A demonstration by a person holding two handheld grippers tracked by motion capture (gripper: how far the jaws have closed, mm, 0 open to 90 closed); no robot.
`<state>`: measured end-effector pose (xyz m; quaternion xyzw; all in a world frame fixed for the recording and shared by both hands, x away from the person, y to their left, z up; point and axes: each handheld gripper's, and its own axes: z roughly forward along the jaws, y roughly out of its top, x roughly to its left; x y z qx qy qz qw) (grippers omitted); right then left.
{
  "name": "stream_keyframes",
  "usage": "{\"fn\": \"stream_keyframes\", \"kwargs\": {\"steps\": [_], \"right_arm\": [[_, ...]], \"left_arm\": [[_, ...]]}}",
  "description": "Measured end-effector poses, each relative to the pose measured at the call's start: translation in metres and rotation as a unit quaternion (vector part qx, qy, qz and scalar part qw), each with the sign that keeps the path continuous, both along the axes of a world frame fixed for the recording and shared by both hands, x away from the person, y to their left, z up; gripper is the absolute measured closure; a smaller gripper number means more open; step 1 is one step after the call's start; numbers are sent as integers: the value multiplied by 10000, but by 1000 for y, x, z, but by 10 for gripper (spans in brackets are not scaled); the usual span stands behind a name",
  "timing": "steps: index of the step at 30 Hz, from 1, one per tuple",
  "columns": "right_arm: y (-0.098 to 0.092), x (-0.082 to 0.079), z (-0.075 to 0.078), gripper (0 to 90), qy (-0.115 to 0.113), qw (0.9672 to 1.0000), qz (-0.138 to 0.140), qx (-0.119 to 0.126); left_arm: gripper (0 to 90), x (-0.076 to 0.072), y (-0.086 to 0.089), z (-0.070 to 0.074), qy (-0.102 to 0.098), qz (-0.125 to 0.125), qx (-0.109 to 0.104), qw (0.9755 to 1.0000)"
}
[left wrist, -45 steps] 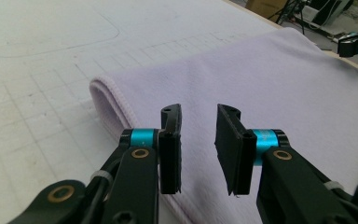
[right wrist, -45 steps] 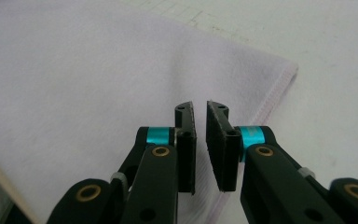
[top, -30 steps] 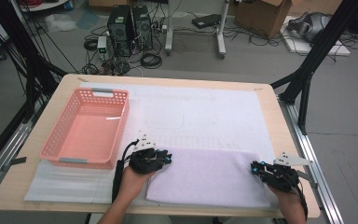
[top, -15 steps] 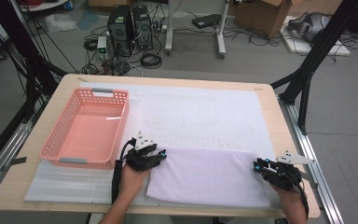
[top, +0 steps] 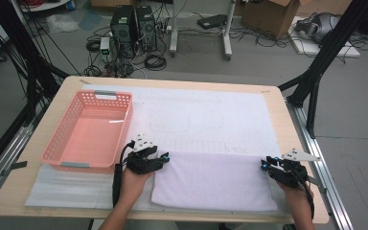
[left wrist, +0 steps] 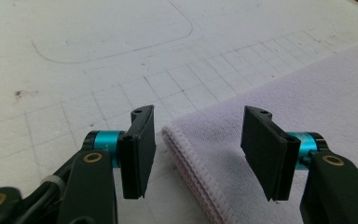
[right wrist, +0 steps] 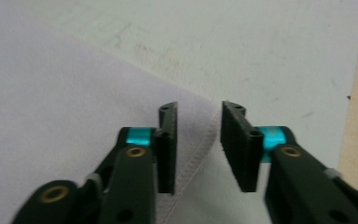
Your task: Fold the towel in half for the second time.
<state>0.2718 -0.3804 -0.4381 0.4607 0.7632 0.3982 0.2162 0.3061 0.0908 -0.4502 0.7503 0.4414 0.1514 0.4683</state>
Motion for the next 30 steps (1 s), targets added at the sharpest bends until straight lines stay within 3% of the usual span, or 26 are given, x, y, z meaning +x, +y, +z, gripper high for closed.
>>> {"fn": "stream_keyframes", "kwargs": {"steps": [2,4,8,10,12,14,16,18,21,24,30], "right_arm": [[-3,3,1,508,23,9997,-99,215],[-3,8,-1,482,85,9997,-91,208],[4,21,-12,457,470,9987,149,115],[2,22,-13,489,510,9983,136,248],[0,21,-13,582,535,9978,164,346],[-2,20,-14,736,583,9961,368,545],[-2,19,-13,784,572,9958,461,545],[-2,18,-11,799,451,9969,488,422],[-3,20,-5,801,235,9982,346,426],[-2,27,1,801,-8,9992,201,333],[2,46,8,799,-70,9998,71,181]], "left_arm": [[439,1,0,-1,74,-23,-31,10000],[440,3,0,-2,235,-121,-134,9996],[506,6,-2,-4,443,-316,-57,9985],[560,5,-5,-4,421,-359,15,9985],[703,5,-5,-4,474,-562,4,9973],[763,3,-6,-3,403,-602,60,9974],[775,2,-6,-1,357,-496,47,9981],[779,2,-3,3,235,-372,-100,9990],[779,5,-1,13,6,-268,-274,9993],[779,12,-3,17,-116,-167,-284,9994],[776,35,-5,25,-191,-19,-258,9995]]}}
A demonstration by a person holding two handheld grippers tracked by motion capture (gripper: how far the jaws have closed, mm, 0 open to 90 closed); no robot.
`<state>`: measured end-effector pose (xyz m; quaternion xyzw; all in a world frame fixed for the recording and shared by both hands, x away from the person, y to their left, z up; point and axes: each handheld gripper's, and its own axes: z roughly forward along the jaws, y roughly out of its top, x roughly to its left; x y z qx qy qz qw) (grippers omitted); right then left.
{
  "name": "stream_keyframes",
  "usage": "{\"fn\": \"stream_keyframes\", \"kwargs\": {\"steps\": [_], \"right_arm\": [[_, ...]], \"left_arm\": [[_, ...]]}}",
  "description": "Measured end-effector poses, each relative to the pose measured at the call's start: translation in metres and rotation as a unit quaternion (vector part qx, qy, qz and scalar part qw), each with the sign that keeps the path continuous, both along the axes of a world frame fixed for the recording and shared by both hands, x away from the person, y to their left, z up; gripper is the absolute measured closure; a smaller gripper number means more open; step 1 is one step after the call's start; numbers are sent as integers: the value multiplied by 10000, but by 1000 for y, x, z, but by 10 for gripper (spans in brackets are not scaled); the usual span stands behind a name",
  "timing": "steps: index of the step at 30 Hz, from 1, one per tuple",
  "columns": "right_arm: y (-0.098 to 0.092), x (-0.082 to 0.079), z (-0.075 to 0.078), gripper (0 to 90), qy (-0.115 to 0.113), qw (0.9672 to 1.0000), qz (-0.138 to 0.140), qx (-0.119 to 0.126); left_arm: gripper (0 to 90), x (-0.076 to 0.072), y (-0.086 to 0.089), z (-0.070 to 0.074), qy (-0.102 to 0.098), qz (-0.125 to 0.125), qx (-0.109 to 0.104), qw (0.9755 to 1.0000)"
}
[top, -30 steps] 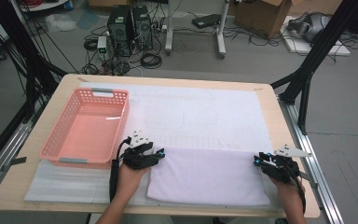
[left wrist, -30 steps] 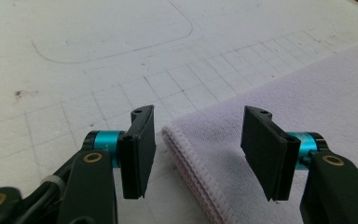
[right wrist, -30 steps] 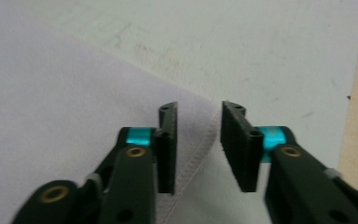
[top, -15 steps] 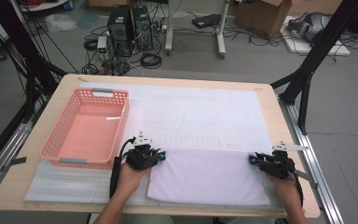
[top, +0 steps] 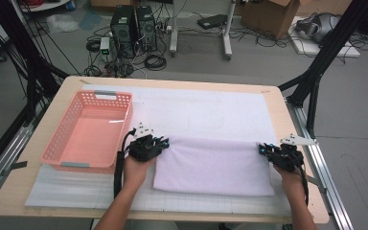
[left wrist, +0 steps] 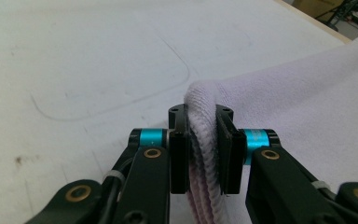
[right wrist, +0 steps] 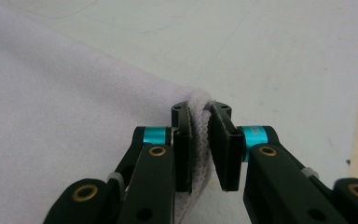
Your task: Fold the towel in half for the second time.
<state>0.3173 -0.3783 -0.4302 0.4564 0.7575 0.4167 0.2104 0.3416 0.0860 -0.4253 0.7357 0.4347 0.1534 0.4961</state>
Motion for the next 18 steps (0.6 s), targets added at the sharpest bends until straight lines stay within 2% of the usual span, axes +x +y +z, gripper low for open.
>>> {"fn": "stream_keyframes", "kwargs": {"steps": [8,10,12,15,16,17,18], "right_arm": [[6,27,4,798,-50,9998,-144,-123],[8,35,5,798,-51,9997,-216,-137],[10,41,4,798,-30,9995,-268,-139],[13,45,-2,786,39,9992,-355,-158],[14,46,-4,739,102,9990,-409,-138],[14,46,-4,655,150,9988,-456,-87],[14,46,-4,590,134,9986,-504,-42]], "left_arm": [[775,28,-1,4,74,278,36,9996],[775,32,0,2,48,350,-4,9994],[774,34,1,-3,150,351,-11,9993],[736,34,-1,-6,189,330,95,9992],[681,33,0,-6,173,386,46,9991],[602,31,1,-5,186,360,-66,9992],[560,28,2,-4,162,328,-138,9992]]}}
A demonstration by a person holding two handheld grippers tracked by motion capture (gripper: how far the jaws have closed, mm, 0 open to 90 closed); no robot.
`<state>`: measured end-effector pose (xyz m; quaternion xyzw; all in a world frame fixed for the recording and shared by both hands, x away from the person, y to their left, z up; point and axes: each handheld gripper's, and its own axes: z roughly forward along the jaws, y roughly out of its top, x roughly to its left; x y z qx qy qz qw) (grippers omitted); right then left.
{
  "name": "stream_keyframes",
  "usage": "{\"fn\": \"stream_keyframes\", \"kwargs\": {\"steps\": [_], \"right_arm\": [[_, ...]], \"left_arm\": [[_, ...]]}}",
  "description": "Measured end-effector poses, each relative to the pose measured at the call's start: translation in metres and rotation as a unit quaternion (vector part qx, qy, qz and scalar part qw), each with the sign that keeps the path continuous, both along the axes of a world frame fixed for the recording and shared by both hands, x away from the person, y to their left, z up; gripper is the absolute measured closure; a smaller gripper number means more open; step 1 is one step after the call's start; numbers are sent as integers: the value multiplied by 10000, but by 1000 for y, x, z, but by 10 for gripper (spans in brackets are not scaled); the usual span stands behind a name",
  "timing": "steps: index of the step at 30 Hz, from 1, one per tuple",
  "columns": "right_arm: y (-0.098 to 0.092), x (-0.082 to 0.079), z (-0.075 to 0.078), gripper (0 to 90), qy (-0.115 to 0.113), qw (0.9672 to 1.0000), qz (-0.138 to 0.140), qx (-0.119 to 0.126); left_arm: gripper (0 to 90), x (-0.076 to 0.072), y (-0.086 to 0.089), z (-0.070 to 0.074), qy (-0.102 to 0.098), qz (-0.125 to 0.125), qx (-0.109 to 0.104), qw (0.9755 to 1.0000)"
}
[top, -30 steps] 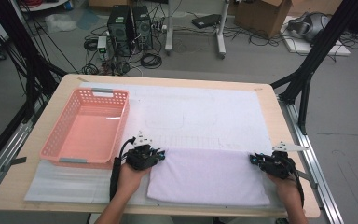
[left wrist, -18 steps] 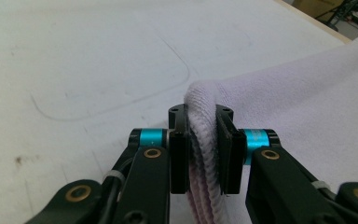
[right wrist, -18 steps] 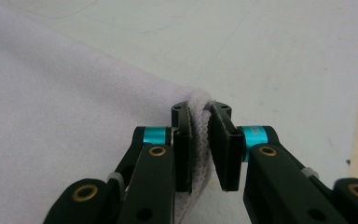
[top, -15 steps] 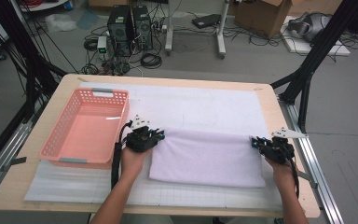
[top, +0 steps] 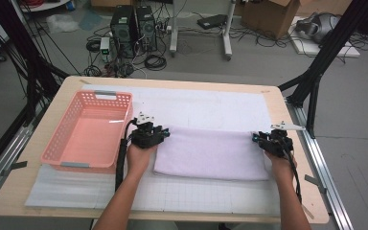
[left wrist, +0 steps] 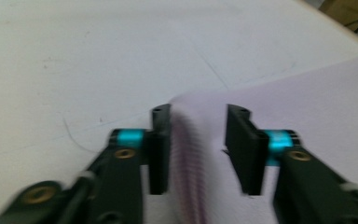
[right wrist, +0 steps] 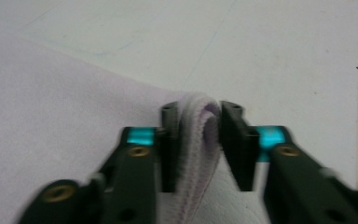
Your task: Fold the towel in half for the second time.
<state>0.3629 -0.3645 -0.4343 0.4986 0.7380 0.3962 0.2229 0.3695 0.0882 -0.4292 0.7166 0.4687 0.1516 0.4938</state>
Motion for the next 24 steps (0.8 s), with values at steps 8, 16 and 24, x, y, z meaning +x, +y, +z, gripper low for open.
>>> {"fn": "stream_keyframes", "kwargs": {"steps": [8,16,24], "right_arm": [[-1,-25,18,573,-224,9993,291,-80],[2,-70,5,666,30,9967,808,-22],[-4,-98,-4,680,91,9962,860,-87]], "left_arm": [[604,-34,-2,1,-223,-477,250,9983],[669,-68,2,-13,-52,-621,240,9978],[672,-83,10,-21,118,-627,232,9977]]}}
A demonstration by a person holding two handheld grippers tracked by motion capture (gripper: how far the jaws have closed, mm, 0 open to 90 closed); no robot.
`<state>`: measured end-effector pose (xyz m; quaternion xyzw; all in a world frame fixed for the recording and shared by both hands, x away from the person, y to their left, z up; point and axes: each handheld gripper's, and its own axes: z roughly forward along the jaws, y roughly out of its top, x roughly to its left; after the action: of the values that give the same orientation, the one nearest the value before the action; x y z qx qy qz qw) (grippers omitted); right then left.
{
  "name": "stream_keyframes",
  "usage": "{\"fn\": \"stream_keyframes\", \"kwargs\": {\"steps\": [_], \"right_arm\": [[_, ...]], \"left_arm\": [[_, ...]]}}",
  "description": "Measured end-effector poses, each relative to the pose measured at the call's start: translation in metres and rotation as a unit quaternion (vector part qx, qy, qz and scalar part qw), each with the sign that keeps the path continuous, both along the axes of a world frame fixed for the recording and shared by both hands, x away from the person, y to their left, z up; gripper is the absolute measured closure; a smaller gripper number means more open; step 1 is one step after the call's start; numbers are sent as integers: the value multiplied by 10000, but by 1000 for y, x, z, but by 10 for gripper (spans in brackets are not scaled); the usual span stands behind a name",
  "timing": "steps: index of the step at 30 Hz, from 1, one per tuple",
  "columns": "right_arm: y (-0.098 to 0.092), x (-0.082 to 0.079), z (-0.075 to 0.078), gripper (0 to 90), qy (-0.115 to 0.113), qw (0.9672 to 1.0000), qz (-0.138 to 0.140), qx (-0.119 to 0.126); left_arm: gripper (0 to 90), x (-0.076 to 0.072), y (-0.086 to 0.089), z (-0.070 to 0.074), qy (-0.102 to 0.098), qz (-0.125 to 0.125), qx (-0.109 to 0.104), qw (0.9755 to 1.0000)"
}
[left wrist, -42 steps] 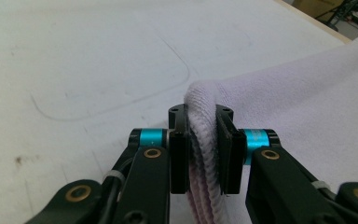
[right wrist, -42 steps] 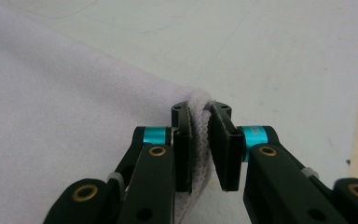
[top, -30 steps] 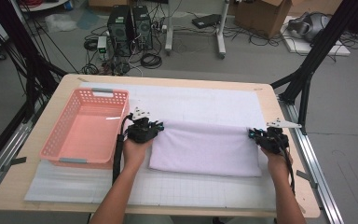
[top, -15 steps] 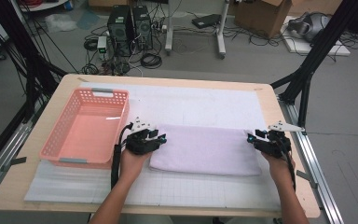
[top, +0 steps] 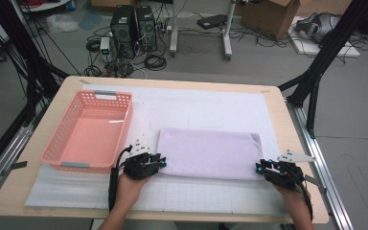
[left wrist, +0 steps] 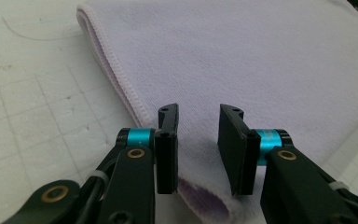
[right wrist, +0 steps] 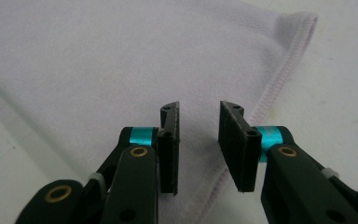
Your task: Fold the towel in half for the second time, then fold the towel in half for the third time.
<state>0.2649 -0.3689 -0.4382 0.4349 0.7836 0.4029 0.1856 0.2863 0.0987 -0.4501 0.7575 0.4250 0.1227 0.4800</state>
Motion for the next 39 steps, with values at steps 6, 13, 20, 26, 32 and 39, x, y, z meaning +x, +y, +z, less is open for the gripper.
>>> {"fn": "stream_keyframes", "kwargs": {"steps": [6,13,20,26,32,39], "right_arm": [[-7,-11,9,579,-309,9994,-122,91],[-10,-14,14,340,-578,9979,-259,158],[-11,-13,15,205,-697,9969,-331,168],[-12,-14,15,195,-732,9967,-288,190],[-11,-12,14,194,-746,9967,-270,158],[-10,-12,13,194,-739,9966,-290,200]], "left_arm": [[511,-7,2,6,-352,-79,-237,9991],[290,-9,5,11,-723,-200,-691,9948],[184,-11,0,13,-926,-181,-586,9938],[191,-12,0,14,-998,-166,-517,9935],[204,-11,4,14,-971,-112,-468,9941],[209,-10,5,13,-956,-79,-453,9944]]}}
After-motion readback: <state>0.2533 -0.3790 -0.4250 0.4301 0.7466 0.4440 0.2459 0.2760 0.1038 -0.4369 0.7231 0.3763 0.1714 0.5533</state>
